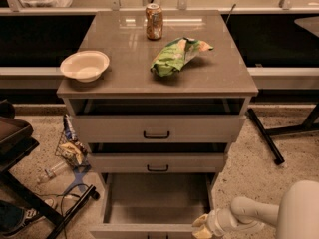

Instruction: Open bottom drawer

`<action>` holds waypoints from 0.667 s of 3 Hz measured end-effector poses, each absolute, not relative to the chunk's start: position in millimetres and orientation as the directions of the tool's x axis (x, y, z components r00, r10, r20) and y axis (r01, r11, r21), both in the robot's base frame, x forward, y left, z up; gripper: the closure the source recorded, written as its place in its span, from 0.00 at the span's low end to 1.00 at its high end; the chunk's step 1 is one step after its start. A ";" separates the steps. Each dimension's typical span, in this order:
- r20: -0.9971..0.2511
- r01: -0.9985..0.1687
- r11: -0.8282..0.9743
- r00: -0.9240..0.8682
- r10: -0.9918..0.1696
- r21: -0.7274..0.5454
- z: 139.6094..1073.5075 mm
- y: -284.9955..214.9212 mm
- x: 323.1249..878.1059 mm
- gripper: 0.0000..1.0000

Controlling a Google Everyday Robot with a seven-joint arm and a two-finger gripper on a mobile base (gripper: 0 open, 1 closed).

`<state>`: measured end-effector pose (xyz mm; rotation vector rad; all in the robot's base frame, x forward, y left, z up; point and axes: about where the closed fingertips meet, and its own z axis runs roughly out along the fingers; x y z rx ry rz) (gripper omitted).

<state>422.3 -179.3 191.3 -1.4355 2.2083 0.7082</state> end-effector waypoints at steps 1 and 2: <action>-0.548 -0.911 0.329 -0.413 -0.728 0.249 196.0 -187.8 390.4 1.00; -0.548 -0.911 0.329 -0.413 -0.728 0.249 196.0 -187.8 390.5 1.00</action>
Offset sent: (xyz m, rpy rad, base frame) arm -0.2114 -0.0528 0.1004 -0.1704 0.1076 0.3842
